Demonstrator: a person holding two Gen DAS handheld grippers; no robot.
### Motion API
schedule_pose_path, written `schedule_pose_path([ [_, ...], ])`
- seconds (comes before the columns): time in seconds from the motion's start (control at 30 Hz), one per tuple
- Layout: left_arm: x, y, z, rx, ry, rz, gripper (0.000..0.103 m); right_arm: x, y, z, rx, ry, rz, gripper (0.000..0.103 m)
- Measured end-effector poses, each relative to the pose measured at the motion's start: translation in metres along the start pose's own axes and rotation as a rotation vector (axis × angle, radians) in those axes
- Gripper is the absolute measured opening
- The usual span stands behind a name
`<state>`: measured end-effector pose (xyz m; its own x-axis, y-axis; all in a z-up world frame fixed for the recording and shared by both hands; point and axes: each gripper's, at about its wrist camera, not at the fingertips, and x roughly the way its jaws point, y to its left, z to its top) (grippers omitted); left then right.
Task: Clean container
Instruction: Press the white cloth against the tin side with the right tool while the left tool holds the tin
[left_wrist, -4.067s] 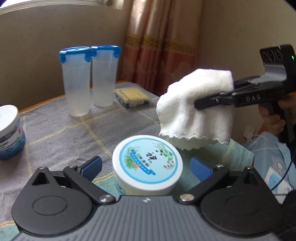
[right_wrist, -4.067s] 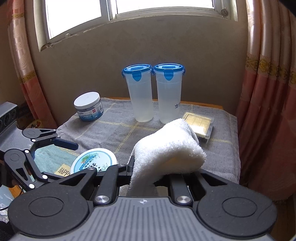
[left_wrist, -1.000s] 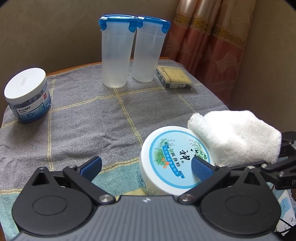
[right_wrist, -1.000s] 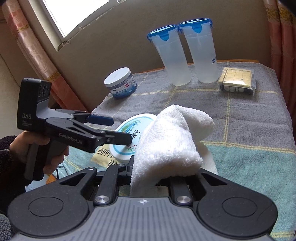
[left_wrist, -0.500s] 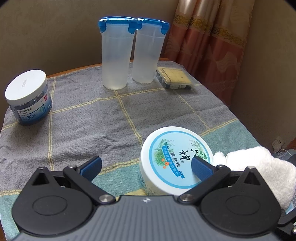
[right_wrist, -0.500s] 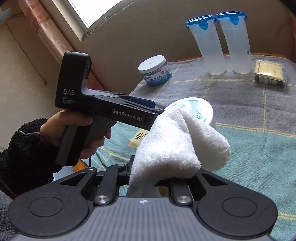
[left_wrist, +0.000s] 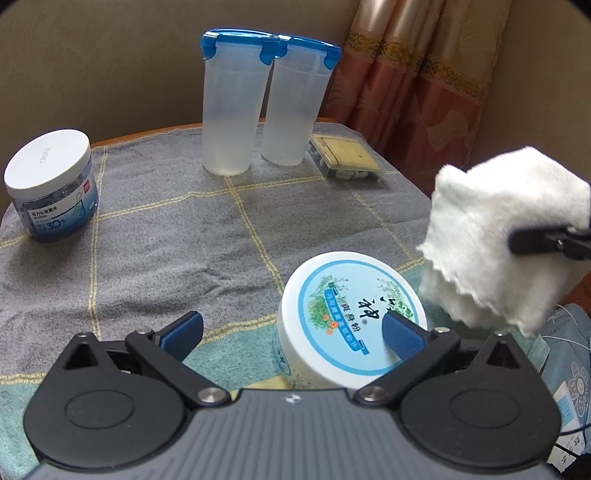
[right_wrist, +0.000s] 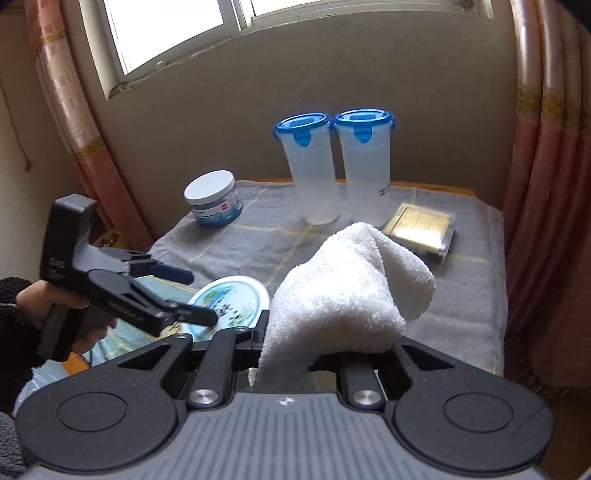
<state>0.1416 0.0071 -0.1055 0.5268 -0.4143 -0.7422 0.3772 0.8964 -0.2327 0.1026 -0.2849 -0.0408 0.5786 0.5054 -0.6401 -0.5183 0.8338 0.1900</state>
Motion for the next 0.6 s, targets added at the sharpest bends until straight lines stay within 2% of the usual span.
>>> schedule_pose_path([
  [0.17, 0.001, 0.002, 0.001, -0.016, 0.007, -0.008, 0.103, 0.049, -0.009, 0.027, -0.096, 0.046, 0.034, 0.019],
  [0.33, 0.002, 0.001, 0.002, -0.017, 0.016, -0.004, 0.103, 0.086, -0.009, 0.024, -0.126, 0.127, 0.106, 0.019],
  [0.43, 0.003, 0.0, 0.003, -0.016, 0.02, -0.001, 0.103, 0.08, -0.007, 0.014, -0.108, 0.129, 0.175, 0.019],
  [0.6, 0.001, -0.001, 0.003, -0.013, 0.023, 0.008, 0.103, 0.062, 0.007, -0.004, -0.098, 0.129, 0.221, 0.019],
])
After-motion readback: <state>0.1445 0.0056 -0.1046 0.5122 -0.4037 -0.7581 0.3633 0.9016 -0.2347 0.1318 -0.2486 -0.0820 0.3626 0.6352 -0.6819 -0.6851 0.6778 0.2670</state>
